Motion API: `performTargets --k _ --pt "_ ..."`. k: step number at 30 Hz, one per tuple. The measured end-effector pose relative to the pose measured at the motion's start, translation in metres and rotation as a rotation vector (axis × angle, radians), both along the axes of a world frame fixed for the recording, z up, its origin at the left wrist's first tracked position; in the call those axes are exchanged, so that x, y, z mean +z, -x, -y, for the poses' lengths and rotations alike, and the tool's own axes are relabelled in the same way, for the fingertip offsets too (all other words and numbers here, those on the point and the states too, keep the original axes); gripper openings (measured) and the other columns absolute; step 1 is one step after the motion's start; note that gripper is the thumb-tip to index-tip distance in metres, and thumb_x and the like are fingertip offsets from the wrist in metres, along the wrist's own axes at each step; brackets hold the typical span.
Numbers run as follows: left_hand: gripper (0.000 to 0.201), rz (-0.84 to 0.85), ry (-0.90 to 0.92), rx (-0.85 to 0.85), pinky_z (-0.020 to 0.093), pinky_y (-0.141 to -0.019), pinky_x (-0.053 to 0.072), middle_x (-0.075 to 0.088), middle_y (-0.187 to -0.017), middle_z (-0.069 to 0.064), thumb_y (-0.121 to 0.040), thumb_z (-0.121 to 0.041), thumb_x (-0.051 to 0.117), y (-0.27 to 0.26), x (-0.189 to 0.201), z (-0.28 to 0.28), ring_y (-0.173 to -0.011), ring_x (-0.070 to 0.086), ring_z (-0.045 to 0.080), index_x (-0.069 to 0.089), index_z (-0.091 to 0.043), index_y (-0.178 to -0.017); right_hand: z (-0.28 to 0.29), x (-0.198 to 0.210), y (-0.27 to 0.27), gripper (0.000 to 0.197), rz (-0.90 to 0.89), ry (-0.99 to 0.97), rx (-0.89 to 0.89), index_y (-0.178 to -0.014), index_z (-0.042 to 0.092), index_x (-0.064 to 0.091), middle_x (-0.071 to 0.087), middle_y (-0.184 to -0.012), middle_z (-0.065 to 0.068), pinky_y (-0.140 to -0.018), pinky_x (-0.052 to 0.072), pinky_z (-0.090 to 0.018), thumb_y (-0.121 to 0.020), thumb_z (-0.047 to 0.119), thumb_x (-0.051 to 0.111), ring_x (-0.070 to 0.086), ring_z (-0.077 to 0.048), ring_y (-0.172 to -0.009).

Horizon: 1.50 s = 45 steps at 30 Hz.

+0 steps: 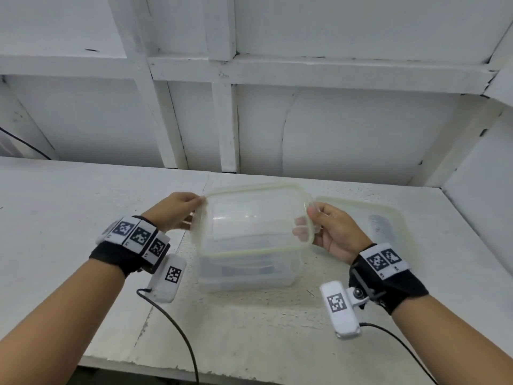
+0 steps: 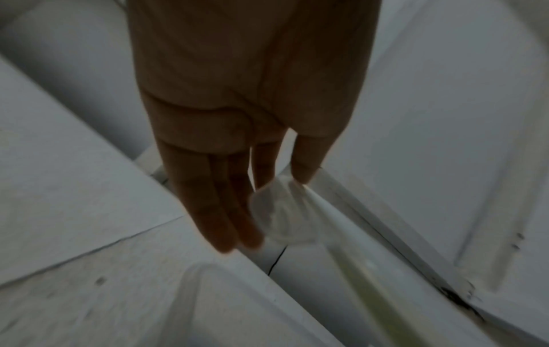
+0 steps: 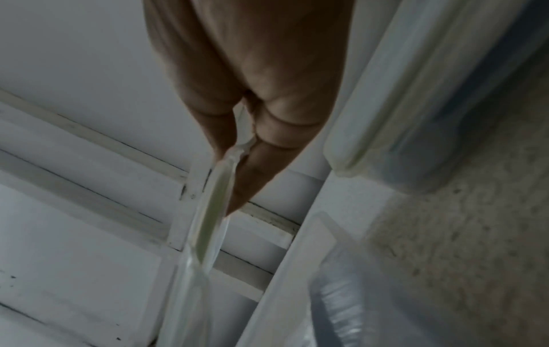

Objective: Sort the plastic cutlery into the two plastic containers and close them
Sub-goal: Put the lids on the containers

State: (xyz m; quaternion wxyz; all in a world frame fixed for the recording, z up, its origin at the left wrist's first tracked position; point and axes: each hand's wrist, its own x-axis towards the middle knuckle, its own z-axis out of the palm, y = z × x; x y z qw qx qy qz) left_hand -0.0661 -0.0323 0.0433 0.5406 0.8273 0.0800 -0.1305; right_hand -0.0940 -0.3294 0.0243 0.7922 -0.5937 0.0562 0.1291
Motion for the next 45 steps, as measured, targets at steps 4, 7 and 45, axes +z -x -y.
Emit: performTargets --k 4,7,45 --pt "0.015 -0.159 0.193 0.043 0.023 -0.053 0.056 0.062 -0.079 0.009 -0.095 -0.011 0.05 0.015 -0.018 -0.007 -0.052 0.062 0.012 0.06 -0.001 -0.099 0.002 -0.018 0.0 0.015 -0.075 0.027 -0.048 -0.091 0.004 0.055 0.071 -0.072 -0.009 -0.05 0.055 -0.025 -0.096 0.016 0.047 0.07 -0.02 -0.061" --pt "0.012 -0.172 0.123 0.081 0.021 -0.049 0.054 0.063 -0.077 0.012 -0.093 -0.008 0.054 0.02 -0.028 -0.012 -0.049 0.062 0.012 0.062 0.002 -0.094 -0.003 -0.023 -0.002 0.022 -0.052 0.356 -0.055 -0.073 0.009 0.054 0.063 -0.073 -0.007 -0.055 0.054 -0.027 -0.093 0.019 0.055 0.064 -0.018 -0.065" --pt "0.017 -0.001 -0.174 0.25 0.042 -0.082 0.056 0.064 -0.083 0.014 -0.087 -0.016 0.065 0.044 -0.057 0.006 -0.083 0.064 0.03 0.062 -0.001 -0.078 -0.015 -0.046 0.004 0.051 0.142 1.156 0.064 -0.048 0.011 0.033 0.038 -0.05 -0.004 -0.056 0.03 -0.026 -0.094 0.024 0.051 0.038 -0.016 -0.051"
